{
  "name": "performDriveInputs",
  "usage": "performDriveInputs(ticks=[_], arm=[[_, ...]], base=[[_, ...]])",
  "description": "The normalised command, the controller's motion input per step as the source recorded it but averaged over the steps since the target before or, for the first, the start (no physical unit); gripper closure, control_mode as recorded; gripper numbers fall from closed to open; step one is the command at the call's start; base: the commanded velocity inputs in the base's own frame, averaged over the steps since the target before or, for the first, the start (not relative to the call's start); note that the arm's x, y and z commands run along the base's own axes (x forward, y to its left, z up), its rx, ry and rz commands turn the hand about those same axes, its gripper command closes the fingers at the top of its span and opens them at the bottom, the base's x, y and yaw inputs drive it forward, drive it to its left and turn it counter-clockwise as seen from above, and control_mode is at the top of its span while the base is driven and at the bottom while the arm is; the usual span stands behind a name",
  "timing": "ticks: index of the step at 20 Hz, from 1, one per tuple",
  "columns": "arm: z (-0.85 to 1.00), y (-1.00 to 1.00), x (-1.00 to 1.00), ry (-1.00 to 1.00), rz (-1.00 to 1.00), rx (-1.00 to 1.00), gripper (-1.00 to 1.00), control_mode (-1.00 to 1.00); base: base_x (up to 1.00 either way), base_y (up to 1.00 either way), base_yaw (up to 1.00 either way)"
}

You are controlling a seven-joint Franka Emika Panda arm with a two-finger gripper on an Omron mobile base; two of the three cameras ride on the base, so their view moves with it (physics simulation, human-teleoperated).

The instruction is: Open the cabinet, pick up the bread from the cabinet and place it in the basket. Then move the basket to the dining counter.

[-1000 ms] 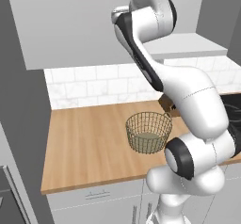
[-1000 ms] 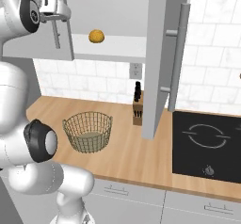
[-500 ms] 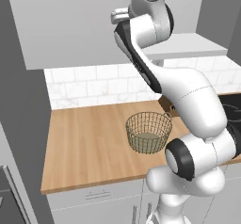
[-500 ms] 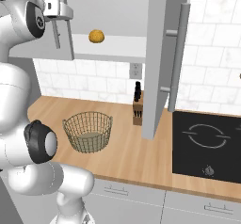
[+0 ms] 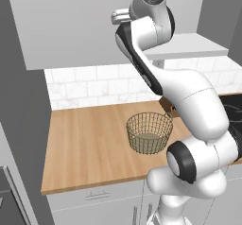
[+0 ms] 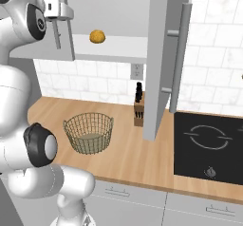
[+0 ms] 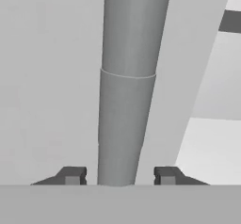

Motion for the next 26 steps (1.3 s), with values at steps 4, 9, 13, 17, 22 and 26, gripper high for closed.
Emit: performDriveInputs(ticks=[4, 9, 13, 17, 22, 26], arm=[[-0.06, 0.14, 0.03, 0.00, 0.00, 0.00, 1.00, -1.00], [-0.11, 0.34, 0.00, 0.00, 0.00, 0.00, 1.00, -1.00], [-0.05, 0.50, -0.33, 0.00, -0.07, 0.00, 1.00, -1.00], [0.00, 0.62, -0.87, 0.00, -0.12, 0.00, 1.00, -1.00], [0.00, 0.59, -1.00, -0.02, -0.08, 0.02, 1.00, -1.00], [0.03, 0.63, -1.00, -0.01, -0.01, 0.02, 1.00, -1.00]], base=[[0.00, 0.00, 0.00], [0.00, 0.00, 0.00], [0.00, 0.00, 0.00], [0.00, 0.00, 0.00], [0.00, 0.00, 0.00], [0.00, 0.00, 0.00]])
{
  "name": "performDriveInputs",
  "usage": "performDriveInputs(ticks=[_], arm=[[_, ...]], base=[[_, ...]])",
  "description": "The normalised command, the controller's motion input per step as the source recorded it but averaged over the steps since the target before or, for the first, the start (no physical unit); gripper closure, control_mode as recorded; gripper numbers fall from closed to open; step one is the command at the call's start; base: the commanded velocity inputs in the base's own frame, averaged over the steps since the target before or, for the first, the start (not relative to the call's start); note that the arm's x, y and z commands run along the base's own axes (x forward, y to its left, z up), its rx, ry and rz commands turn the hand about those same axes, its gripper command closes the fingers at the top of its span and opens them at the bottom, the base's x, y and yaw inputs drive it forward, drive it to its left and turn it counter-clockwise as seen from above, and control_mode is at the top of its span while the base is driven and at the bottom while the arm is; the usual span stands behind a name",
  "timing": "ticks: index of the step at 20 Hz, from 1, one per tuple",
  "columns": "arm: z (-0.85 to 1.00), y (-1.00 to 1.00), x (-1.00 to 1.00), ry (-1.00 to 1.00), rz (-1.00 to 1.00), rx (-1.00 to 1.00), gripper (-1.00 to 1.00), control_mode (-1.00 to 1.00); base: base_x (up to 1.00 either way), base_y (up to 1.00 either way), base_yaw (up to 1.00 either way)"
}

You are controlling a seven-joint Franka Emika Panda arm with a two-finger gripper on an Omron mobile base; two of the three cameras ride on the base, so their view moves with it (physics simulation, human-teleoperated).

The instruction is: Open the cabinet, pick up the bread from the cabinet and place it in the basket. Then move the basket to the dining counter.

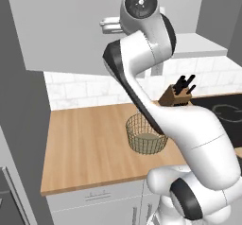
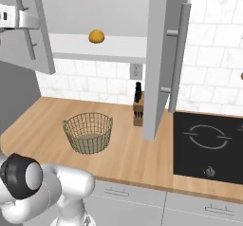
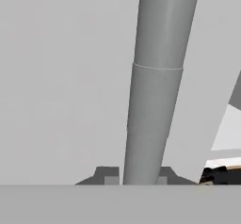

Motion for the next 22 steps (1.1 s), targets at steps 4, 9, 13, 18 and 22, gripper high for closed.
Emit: performDriveInputs(ticks=[4, 9, 13, 18, 22], arm=[[0.00, 0.76, -1.00, -0.04, -0.01, 0.02, 1.00, -1.00], [-0.01, 0.74, -0.97, -0.01, 0.04, -0.04, 1.00, -1.00], [0.00, 0.54, -0.46, 0.03, 0.03, -0.07, 1.00, -1.00], [0.00, 0.28, -0.20, 0.08, 0.00, -0.04, -1.00, -1.00], [0.00, 0.19, -0.29, 0.00, 0.00, -0.01, -1.00, -1.00]], base=[[0.00, 0.00, 0.00], [0.00, 0.00, 0.00], [0.00, 0.00, 0.00], [0.00, 0.00, 0.00], [0.00, 0.00, 0.00]])
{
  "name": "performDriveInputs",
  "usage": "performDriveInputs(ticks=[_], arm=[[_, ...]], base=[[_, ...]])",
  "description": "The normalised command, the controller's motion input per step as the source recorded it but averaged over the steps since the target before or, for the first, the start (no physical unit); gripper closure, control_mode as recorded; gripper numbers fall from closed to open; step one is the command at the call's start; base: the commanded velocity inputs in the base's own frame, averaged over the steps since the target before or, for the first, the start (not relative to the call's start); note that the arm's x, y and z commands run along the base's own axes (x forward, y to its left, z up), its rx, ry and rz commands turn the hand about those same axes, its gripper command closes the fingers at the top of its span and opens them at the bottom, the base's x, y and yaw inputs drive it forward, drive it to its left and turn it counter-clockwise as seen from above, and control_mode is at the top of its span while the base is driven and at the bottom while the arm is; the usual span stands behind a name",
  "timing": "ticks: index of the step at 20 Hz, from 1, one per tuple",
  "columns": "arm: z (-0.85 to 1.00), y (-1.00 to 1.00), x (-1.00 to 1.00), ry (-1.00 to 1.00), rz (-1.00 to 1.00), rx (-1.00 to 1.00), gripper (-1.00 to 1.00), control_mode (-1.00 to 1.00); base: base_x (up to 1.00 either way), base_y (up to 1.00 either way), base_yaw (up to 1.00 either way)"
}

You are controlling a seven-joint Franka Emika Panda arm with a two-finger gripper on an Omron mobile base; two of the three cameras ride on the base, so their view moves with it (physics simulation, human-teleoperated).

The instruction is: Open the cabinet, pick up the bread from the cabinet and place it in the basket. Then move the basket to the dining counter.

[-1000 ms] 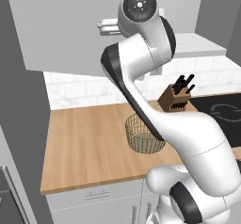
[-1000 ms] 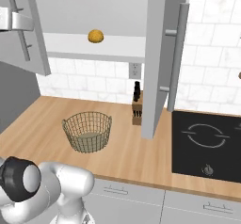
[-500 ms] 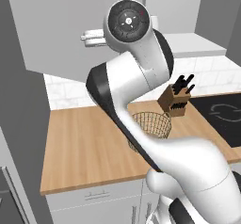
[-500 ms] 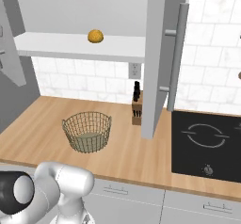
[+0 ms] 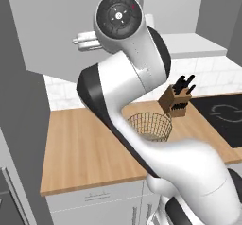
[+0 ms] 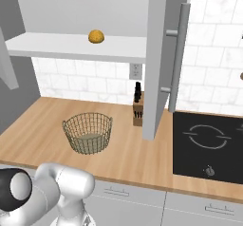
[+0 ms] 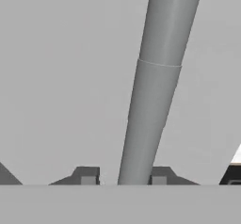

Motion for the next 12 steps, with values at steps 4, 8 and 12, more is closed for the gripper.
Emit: performDriveInputs(ticks=[4, 8, 12], arm=[[0.01, -0.22, -0.73, -0.12, 0.00, 0.08, -1.00, -1.00], [0.00, -0.52, -1.00, -0.10, 0.05, 0.16, -1.00, -1.00], [-0.02, -0.97, -0.69, -0.05, 0.23, 0.33, -1.00, -1.00]], base=[[0.00, 0.00, 0.00], [0.00, 0.00, 0.00], [0.00, 0.00, 0.00]])
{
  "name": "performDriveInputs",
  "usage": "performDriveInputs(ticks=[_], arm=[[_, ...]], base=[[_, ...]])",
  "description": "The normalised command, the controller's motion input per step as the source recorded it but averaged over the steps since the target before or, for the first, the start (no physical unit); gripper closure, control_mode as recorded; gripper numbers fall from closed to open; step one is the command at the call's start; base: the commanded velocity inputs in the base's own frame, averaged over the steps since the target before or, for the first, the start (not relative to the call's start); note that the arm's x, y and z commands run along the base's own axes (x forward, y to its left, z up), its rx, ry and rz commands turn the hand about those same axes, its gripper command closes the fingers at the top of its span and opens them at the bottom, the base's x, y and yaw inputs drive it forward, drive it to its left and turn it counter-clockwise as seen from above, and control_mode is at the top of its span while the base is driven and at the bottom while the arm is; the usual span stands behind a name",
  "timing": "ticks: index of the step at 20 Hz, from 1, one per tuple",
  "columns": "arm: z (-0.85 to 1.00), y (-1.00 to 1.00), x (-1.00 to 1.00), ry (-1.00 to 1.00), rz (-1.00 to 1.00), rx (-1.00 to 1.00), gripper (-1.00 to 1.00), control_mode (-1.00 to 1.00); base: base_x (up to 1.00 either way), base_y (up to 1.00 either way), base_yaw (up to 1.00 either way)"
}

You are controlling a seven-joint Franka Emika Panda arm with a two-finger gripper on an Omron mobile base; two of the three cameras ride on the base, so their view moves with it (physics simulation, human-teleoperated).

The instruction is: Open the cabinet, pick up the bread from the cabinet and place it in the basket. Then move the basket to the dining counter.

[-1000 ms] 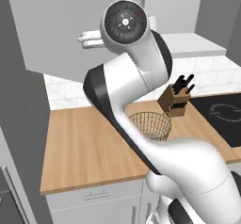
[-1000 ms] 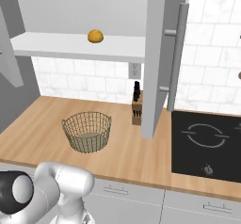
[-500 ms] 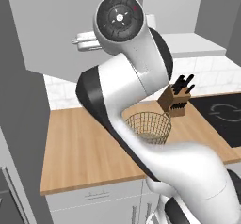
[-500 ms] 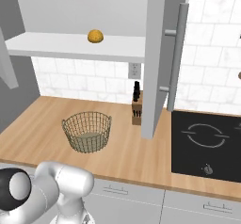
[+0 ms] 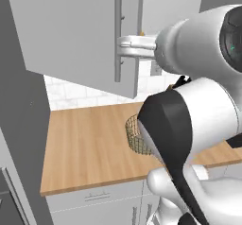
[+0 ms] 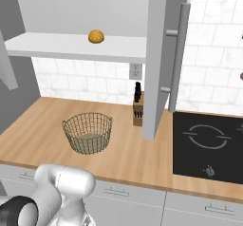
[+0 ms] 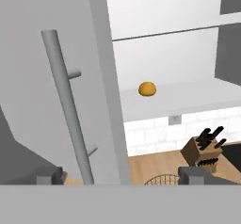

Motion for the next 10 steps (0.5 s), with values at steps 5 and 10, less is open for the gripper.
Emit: performDriveInputs(ticks=[5, 10], arm=[[-0.03, -1.00, -0.05, -0.06, 0.32, 0.41, -1.00, -1.00], [-0.47, -0.64, 0.23, 0.07, 0.32, 0.61, -1.00, -1.00]], base=[[0.00, 0.00, 0.00], [0.00, 0.00, 0.00]])
